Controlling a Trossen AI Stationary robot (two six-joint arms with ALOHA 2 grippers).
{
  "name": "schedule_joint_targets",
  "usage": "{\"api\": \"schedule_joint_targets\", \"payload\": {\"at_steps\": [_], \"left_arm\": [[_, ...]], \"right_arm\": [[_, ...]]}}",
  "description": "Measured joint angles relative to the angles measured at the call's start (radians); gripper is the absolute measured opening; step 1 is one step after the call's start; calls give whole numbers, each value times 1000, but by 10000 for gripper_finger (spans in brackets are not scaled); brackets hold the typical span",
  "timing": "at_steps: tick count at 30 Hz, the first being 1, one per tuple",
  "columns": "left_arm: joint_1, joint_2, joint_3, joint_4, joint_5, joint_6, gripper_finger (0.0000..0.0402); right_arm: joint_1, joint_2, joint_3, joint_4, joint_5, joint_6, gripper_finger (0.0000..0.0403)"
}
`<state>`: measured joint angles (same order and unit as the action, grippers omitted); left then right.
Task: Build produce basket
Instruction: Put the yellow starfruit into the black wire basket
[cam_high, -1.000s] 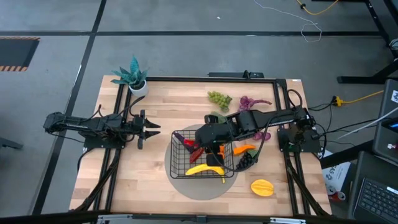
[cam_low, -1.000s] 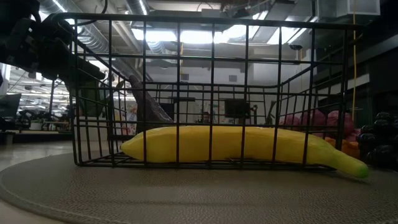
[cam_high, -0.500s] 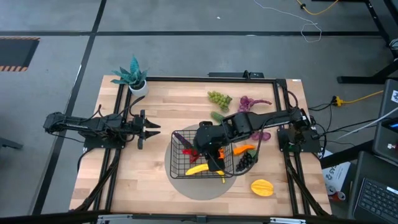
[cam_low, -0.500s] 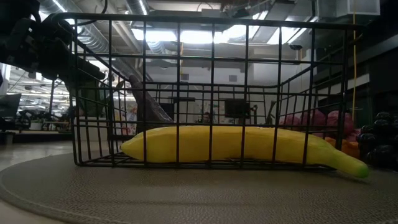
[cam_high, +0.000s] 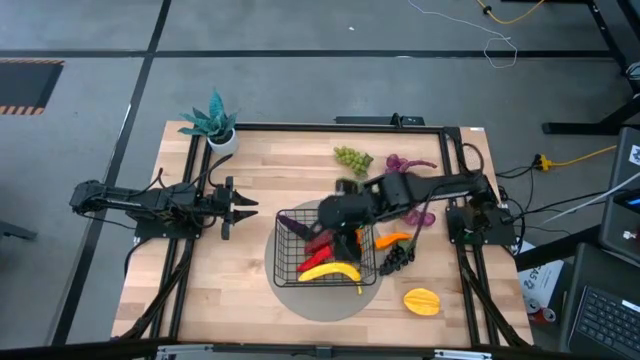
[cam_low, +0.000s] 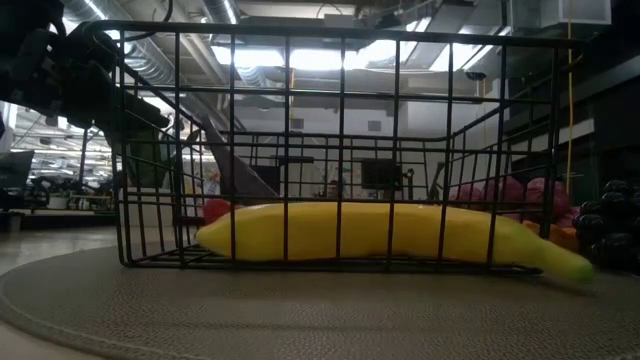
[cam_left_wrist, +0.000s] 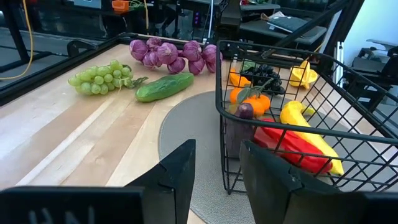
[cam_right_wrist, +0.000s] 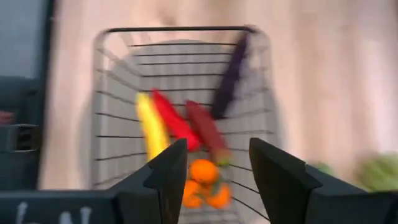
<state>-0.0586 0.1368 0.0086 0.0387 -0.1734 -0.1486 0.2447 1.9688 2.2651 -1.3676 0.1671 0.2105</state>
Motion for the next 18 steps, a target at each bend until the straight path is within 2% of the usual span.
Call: {"api": "schedule_joint_targets", "payload": {"at_steps": [3, 10, 18], "left_arm": [[0, 0, 0, 0, 0, 0, 121], [0, 0, 0, 0, 0, 0, 121], [0, 0, 0, 0, 0, 0, 121]], "right_arm": [[-15, 0, 89, -112, 91, 22, 177], [-74, -104, 52, -203, 240, 58, 177], [-162, -211, 50, -204, 266, -7, 177]]}}
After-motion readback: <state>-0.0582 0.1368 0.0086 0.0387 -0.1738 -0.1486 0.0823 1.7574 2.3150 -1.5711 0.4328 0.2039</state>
